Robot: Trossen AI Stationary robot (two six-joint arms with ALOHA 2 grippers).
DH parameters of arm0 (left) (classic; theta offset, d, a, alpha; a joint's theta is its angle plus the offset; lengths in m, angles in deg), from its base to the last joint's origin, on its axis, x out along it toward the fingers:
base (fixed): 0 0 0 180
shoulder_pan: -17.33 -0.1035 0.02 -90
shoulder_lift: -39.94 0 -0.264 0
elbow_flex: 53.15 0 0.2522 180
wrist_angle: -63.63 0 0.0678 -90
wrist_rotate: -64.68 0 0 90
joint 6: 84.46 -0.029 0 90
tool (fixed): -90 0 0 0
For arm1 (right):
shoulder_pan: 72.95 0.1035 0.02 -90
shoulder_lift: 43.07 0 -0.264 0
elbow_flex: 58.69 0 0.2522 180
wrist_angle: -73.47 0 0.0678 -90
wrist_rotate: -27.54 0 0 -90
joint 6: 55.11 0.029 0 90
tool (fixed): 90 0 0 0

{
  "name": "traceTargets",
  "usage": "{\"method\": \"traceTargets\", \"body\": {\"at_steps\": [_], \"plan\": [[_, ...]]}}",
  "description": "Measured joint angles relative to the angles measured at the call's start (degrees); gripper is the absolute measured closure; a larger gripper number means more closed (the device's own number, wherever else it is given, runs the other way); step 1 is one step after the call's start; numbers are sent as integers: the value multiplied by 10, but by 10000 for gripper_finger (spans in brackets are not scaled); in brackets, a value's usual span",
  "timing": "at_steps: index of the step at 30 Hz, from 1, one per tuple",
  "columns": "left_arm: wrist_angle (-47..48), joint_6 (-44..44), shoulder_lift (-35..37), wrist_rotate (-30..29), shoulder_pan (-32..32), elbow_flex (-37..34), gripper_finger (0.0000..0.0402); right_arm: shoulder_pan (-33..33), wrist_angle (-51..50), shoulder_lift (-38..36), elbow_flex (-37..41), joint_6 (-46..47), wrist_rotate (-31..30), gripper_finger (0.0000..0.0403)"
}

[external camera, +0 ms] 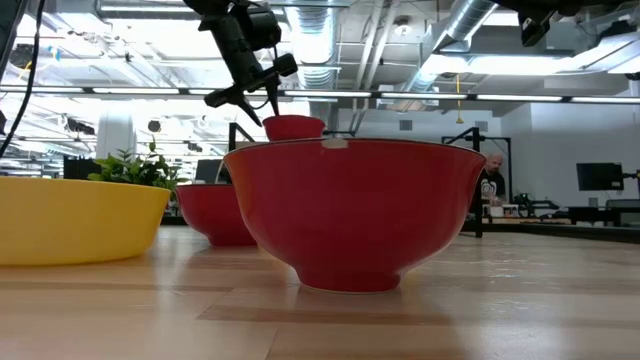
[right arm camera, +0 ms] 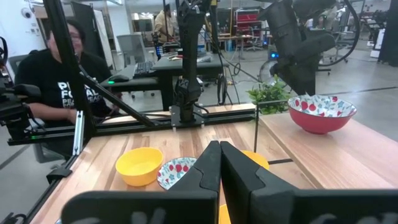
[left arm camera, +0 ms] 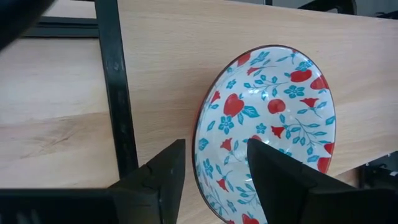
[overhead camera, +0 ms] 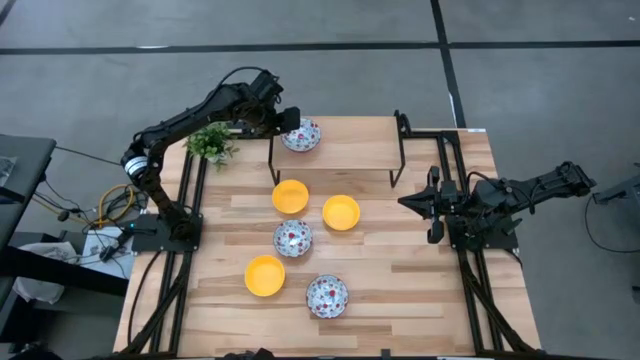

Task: Pick & Place Mini bowls
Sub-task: Put the top right white patterned bowl on the shelf

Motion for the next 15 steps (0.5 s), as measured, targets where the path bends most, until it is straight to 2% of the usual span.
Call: {"method": "traceTargets", "body": {"at_steps": [15], "plan": [[-4,0,0,0,4,0,230,0,0,0,0,0,-1,402]]}}
